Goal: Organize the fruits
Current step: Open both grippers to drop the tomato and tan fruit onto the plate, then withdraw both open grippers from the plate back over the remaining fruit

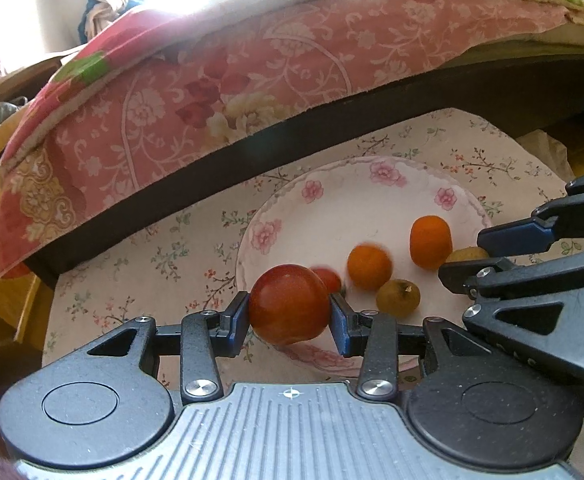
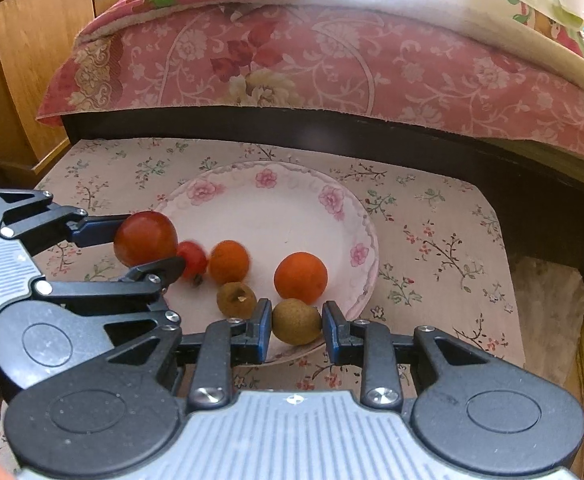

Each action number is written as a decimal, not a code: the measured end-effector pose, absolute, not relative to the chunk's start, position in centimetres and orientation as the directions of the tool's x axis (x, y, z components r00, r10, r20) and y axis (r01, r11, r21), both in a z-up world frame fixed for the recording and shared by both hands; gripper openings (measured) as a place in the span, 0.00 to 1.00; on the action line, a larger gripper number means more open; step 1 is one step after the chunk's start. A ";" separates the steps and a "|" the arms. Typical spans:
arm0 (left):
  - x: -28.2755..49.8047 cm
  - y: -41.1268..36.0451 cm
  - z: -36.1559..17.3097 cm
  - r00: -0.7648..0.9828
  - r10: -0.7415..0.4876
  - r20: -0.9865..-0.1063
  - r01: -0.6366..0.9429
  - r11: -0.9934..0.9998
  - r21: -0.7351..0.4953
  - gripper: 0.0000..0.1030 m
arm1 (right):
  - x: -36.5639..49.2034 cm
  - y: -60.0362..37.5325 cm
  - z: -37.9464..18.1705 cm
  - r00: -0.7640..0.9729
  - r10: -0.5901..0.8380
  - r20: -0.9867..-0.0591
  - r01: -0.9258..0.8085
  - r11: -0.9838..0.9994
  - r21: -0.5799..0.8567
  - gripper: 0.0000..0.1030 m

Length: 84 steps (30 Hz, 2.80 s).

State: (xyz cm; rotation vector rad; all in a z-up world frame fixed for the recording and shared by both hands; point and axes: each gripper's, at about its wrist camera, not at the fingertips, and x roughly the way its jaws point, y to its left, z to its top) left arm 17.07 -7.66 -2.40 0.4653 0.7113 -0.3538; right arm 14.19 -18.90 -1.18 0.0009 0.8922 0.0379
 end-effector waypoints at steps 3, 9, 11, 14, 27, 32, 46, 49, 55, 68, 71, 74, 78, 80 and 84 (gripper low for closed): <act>17.3 -7.7 -2.8 0.701 -0.145 -0.698 0.460 0.840 0.287 0.49 | 14.4 -18.8 -1.4 0.626 0.033 -0.779 -0.033 0.999 0.015 0.30; 17.4 -7.7 -2.9 0.706 -0.136 -0.695 0.449 0.845 0.291 0.50 | 14.7 -18.9 -1.6 0.625 0.035 -0.780 -0.029 0.999 0.021 0.30; 17.4 -7.7 -2.9 0.705 -0.135 -0.696 0.448 0.846 0.289 0.50 | 14.7 -18.9 -1.6 0.624 0.035 -0.780 -0.028 0.999 0.023 0.30; 17.3 -7.7 -2.8 0.708 -0.134 -0.694 0.445 0.847 0.291 0.49 | 14.8 -18.9 -1.7 0.625 0.040 -0.780 -0.025 0.999 0.032 0.30; 16.7 -7.0 -1.5 0.722 -0.132 -0.680 0.416 0.868 0.273 0.60 | 14.1 -18.9 -0.3 0.636 0.011 -0.771 0.003 1.000 0.017 0.36; 16.0 -6.9 -0.8 0.724 -0.143 -0.674 0.416 0.871 0.262 0.61 | 13.4 -19.0 0.2 0.634 0.001 -0.773 0.010 1.000 0.009 0.38; 13.0 -6.0 1.1 0.728 -0.168 -0.665 0.420 0.875 0.239 0.65 | 9.8 -18.9 1.7 0.605 -0.009 -0.796 0.008 1.000 -0.005 0.41; 11.9 -5.9 1.0 0.720 -0.173 -0.672 0.432 0.870 0.238 0.66 | 8.8 -19.1 1.4 0.590 -0.011 -0.808 0.011 1.000 -0.006 0.41; 9.5 -5.7 0.4 0.690 -0.188 -0.699 0.459 0.860 0.223 0.67 | 6.4 -19.4 0.7 0.558 -0.036 -0.829 0.024 0.999 -0.028 0.41; 5.8 -5.8 -0.9 0.629 -0.202 -0.750 0.505 0.840 0.197 0.68 | 2.3 -19.2 -0.8 0.488 -0.054 -0.871 0.035 0.998 -0.042 0.42; 5.3 -5.6 -1.2 0.621 -0.199 -0.758 0.504 0.842 0.192 0.69 | 1.7 -19.2 -1.2 0.474 -0.062 -0.878 0.038 0.998 -0.050 0.42; 4.9 -5.6 -1.4 0.613 -0.196 -0.765 0.505 0.842 0.188 0.69 | 1.2 -19.0 -1.4 0.465 -0.062 -0.883 0.037 0.998 -0.050 0.42; 4.5 -5.5 -1.5 0.606 -0.194 -0.771 0.507 0.842 0.187 0.70 | 0.8 -18.8 -1.5 0.464 -0.071 -0.883 0.031 0.998 -0.063 0.42; 4.3 -5.4 -1.6 0.606 -0.193 -0.772 0.507 0.841 0.187 0.70 | 0.7 -18.7 -1.5 0.464 -0.070 -0.883 0.031 0.998 -0.063 0.42; 4.2 -5.3 -1.6 0.605 -0.190 -0.773 0.507 0.841 0.190 0.70 | 0.4 -18.6 -1.7 0.461 -0.071 -0.885 0.028 0.997 -0.065 0.42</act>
